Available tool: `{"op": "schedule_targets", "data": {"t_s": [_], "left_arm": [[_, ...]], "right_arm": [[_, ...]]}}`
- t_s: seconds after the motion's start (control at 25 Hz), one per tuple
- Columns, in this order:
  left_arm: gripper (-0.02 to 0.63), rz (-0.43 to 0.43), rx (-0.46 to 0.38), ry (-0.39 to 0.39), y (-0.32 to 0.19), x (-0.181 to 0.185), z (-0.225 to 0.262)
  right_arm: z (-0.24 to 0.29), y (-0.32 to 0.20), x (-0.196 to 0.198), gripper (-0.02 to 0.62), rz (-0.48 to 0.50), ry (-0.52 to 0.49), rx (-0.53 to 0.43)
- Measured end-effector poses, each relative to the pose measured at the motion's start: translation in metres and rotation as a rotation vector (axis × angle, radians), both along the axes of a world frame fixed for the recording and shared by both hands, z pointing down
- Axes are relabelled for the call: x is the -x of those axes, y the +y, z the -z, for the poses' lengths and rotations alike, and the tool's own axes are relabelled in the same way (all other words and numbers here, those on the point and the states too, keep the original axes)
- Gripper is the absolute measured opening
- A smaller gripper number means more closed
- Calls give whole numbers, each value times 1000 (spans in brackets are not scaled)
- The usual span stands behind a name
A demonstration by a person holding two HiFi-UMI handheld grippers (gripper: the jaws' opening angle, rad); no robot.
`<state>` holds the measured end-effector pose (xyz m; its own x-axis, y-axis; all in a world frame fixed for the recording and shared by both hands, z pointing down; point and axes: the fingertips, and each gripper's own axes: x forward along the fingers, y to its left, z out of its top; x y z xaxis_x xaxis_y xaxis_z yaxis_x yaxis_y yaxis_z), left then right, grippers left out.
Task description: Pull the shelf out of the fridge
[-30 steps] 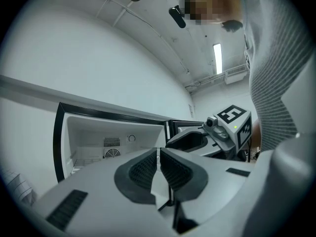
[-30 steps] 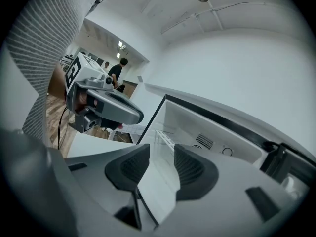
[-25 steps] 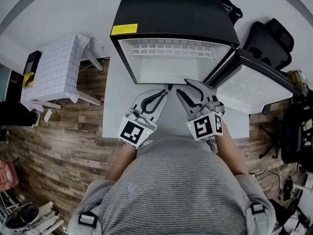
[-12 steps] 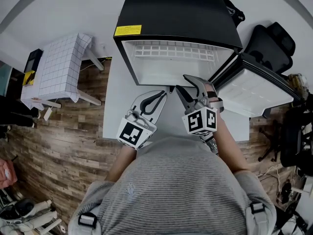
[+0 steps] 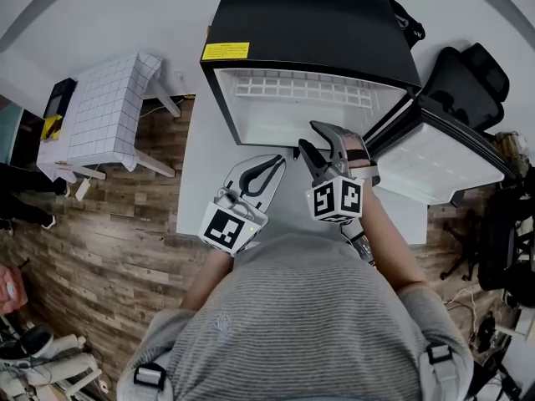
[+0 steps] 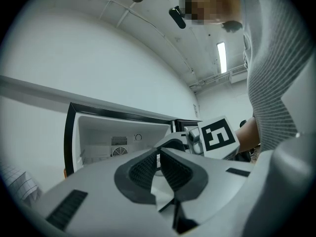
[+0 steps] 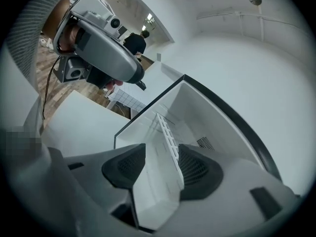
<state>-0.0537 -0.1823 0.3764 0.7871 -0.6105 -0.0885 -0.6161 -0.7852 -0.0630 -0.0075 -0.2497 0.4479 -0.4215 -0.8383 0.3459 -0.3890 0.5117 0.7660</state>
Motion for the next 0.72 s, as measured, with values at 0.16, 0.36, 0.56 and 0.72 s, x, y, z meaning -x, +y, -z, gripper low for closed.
{"op": "schedule_targets", "data": {"t_s": [0.16,0.36,0.56,0.72], "left_arm": [[12,6,8,1,1,2,-2],[12,9,9,-1,1,6,-3],[12,15,10,0,1,10,-3],[12,18,12,0,1,13,-4]], "right_arm": [[-9,-7,0,206,-13,63,-9],[-16,-20,-2,215,-47,130,-24],[-17,-30,-4,215,-70,165,-41],[-18,-40,-5,218,-91,207,-70]]}}
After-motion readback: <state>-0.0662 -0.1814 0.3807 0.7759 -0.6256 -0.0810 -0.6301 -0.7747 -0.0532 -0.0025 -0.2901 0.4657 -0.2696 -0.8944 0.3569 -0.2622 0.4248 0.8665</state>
